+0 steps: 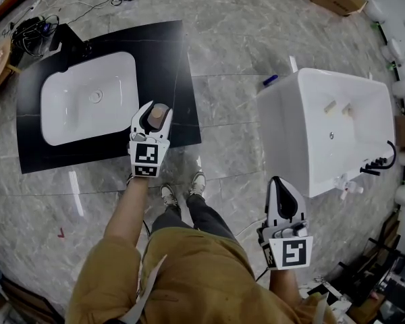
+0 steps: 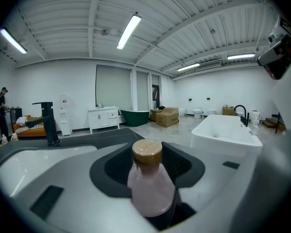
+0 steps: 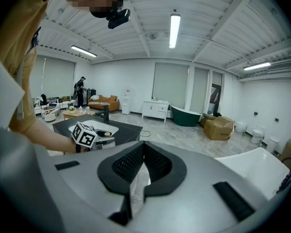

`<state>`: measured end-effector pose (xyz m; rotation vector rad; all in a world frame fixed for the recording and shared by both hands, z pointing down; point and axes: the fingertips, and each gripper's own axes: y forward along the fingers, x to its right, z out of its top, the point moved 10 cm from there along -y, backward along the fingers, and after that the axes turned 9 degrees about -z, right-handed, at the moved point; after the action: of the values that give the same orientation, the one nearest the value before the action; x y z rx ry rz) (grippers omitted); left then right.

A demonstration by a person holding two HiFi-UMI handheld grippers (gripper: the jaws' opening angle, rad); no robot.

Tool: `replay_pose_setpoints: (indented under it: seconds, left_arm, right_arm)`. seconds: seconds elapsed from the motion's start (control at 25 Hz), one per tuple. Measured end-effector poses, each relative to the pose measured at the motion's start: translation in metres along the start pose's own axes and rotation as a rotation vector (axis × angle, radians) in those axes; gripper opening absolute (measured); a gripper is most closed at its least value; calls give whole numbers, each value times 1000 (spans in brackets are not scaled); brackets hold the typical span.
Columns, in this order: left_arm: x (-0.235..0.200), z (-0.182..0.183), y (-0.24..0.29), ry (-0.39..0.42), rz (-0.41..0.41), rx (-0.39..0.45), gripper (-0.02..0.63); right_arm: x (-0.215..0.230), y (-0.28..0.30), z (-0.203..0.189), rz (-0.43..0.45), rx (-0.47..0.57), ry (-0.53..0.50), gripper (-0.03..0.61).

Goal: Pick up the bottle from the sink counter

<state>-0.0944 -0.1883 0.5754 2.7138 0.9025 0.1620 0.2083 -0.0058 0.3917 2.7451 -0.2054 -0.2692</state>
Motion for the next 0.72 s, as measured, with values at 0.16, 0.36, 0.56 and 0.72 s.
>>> replay_pose_setpoints:
  seconds: [0.16,0.36,0.56,0.72]
  left_arm:
    - [0,-2,3,0,6,2,172]
    - [-1,-2,2,8,9,19,156]
    - [-3,-1,0,21,-30,17,127]
    - [-2,0,1,23,-26,14,124]
  right_arm:
    - [2,1,-1,-2,-6,-7,3]
    - [4,4,-2,-3,-15,-4,3]
    - [2,8,-1,7,-13,-9,3]
    - [2,12,-1,15,-15,-11,3]
